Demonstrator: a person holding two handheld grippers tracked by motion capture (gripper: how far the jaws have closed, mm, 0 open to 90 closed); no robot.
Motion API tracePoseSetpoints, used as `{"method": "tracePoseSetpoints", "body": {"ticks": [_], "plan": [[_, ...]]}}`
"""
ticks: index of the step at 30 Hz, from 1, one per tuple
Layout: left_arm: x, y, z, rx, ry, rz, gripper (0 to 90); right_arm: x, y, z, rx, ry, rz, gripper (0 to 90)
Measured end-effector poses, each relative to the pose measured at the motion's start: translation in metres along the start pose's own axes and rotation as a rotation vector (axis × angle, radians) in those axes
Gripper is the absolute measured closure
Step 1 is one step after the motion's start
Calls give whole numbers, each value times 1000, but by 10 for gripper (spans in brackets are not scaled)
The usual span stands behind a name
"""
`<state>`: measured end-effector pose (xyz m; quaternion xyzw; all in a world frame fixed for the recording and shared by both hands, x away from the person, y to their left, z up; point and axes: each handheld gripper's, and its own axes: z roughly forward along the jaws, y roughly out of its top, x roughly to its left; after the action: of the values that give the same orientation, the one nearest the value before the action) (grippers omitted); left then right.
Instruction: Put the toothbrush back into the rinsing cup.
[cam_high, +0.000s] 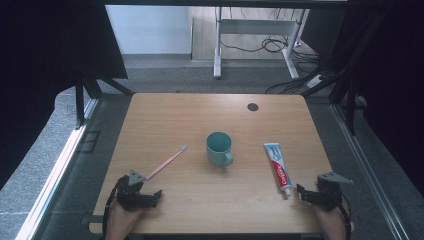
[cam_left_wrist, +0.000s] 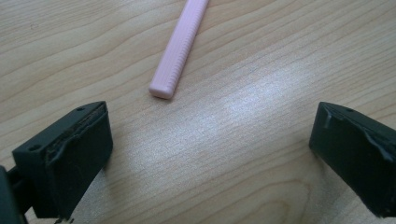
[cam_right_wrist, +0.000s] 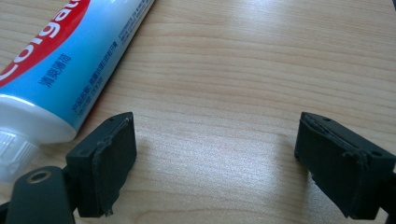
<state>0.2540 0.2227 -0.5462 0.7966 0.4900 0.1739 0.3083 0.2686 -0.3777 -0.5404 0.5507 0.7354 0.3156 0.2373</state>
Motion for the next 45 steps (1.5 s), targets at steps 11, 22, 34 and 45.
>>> {"method": "tracePoseSetpoints", "body": {"ticks": [11, 22, 34, 45], "plan": [[0, 0, 0, -1, 4, -6, 0, 0, 0, 0, 0, 3, 0, 124], [0, 1, 0, 0, 6, -9, 0, 0, 0, 0, 0, 14, -11, 124], [3, 8, -1, 61, -25, 3, 16, 0, 0, 0, 0, 13, -12, 124], [5, 19, -3, 109, -29, 52, 67, 1, 0, 0, 0, 13, -12, 124]]}}
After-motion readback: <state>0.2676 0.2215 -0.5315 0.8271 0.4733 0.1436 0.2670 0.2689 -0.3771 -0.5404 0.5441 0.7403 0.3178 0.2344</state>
